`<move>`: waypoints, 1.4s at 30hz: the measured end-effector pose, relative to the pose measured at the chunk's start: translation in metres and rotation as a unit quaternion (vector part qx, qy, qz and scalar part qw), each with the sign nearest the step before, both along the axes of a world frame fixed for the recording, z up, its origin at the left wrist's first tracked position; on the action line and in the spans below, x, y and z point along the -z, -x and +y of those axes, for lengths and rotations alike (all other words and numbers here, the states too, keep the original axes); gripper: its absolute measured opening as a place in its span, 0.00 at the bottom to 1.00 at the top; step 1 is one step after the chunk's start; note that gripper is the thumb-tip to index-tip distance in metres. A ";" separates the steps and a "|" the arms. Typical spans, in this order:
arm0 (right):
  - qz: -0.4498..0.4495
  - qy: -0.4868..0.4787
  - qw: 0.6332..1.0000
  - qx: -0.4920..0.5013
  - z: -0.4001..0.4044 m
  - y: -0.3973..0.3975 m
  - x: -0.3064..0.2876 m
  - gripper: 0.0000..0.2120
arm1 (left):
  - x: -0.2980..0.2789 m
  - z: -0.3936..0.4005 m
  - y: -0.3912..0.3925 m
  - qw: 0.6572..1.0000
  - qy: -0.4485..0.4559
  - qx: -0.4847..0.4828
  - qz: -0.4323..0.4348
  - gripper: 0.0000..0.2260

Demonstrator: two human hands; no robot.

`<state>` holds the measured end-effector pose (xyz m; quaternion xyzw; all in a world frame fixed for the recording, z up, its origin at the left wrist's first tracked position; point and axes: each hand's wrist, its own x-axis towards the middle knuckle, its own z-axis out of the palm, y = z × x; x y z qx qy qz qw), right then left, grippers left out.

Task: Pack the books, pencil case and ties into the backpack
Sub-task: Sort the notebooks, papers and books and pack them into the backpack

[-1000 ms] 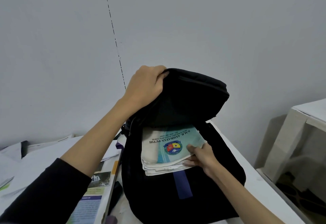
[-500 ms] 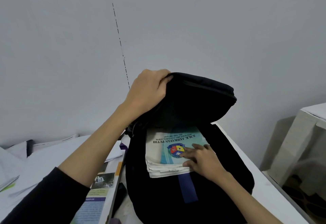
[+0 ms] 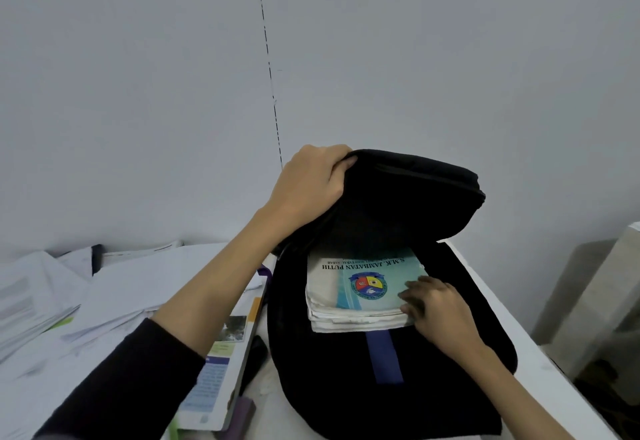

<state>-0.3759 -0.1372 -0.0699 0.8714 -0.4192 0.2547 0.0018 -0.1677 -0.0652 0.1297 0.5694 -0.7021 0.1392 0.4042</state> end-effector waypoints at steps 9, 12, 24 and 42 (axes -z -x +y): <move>-0.306 0.279 0.910 -0.033 0.056 -0.016 -0.076 0.06 | 0.073 0.030 -0.020 0.972 -0.211 0.005 0.101 0.12; -0.283 0.242 0.926 -0.056 0.059 -0.033 -0.079 0.08 | 0.101 0.049 -0.029 0.946 -0.287 0.025 0.151 0.07; -0.074 0.030 0.969 -0.232 0.120 -0.185 -0.036 0.02 | 0.159 0.200 -0.190 0.908 -0.248 -0.179 0.287 0.06; -0.079 0.012 0.983 -0.168 0.147 -0.392 -0.036 0.18 | 0.207 0.302 -0.330 0.923 -0.303 -0.202 0.127 0.16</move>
